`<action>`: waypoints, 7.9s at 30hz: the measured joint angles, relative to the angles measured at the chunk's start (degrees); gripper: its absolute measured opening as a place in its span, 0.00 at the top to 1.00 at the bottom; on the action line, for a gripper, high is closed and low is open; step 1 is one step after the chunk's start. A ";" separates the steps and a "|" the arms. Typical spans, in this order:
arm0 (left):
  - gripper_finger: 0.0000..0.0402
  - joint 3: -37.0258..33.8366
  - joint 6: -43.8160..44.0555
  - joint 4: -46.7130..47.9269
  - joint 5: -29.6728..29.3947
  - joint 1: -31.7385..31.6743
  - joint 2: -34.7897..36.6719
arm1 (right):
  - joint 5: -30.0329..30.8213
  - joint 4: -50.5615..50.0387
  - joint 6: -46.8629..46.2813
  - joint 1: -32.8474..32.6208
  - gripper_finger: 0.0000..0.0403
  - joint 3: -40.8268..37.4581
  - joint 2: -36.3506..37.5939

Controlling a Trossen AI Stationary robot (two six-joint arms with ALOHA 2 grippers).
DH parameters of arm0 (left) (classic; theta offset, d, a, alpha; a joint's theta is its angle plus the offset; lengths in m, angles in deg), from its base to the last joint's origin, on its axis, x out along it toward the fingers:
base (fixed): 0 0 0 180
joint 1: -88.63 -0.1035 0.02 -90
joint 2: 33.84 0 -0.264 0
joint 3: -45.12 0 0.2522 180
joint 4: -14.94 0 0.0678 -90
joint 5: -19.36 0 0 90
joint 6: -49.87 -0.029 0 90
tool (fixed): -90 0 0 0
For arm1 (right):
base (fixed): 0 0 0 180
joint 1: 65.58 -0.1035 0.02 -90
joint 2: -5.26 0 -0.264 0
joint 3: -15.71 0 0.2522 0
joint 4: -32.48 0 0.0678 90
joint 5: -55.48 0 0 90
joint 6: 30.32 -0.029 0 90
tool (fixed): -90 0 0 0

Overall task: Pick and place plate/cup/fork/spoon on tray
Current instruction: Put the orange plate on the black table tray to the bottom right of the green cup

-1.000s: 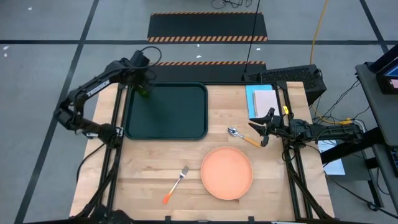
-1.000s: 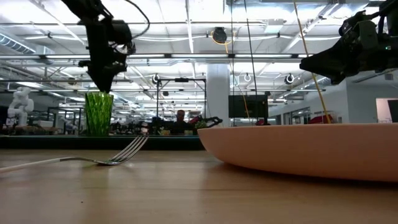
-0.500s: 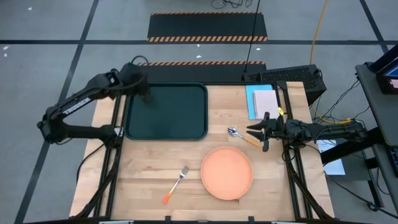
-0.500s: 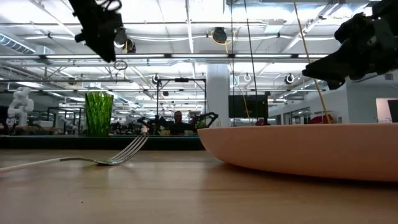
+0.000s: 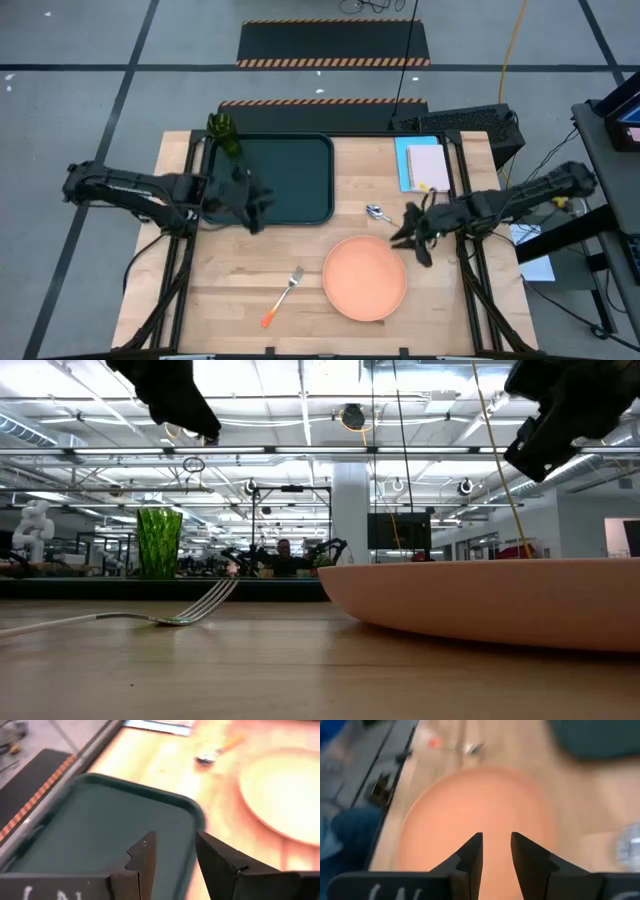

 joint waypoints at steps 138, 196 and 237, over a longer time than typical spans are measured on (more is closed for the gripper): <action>0.65 -5.35 -6.24 -31.07 -7.49 18.11 0.80 | -14.58 16.10 61.64 26.34 1.00 55.65 -74.31; 0.65 -5.35 -5.93 -29.57 -7.57 19.98 0.80 | 7.38 16.70 45.48 30.69 0.86 45.74 -70.35; 0.65 -5.33 -4.32 -30.90 -7.57 17.30 0.78 | 4.81 28.21 39.51 32.02 1.00 44.73 -76.16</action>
